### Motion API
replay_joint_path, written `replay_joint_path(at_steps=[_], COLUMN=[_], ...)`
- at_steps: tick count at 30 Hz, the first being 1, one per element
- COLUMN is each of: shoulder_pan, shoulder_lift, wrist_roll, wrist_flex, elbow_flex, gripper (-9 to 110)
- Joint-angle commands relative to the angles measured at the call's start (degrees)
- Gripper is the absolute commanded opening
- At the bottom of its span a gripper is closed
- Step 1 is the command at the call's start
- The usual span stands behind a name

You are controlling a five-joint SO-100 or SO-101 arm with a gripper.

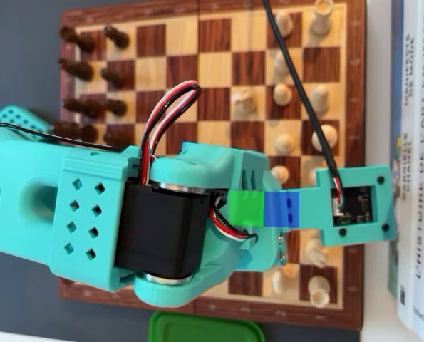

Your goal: Play chess

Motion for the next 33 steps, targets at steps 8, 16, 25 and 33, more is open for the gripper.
replay_joint_path(at_steps=[8,16,25,33], shoulder_pan=[0.97,1.05,1.76,1.85], shoulder_lift=[-0.35,-1.32,-1.41,-3.43], wrist_roll=[-0.26,-0.18,-0.26,-0.26], wrist_flex=[-0.18,-0.18,-0.18,-0.18], elbow_flex=[-2.81,-4.48,-4.39,-5.01], gripper=[12,12,12,12])
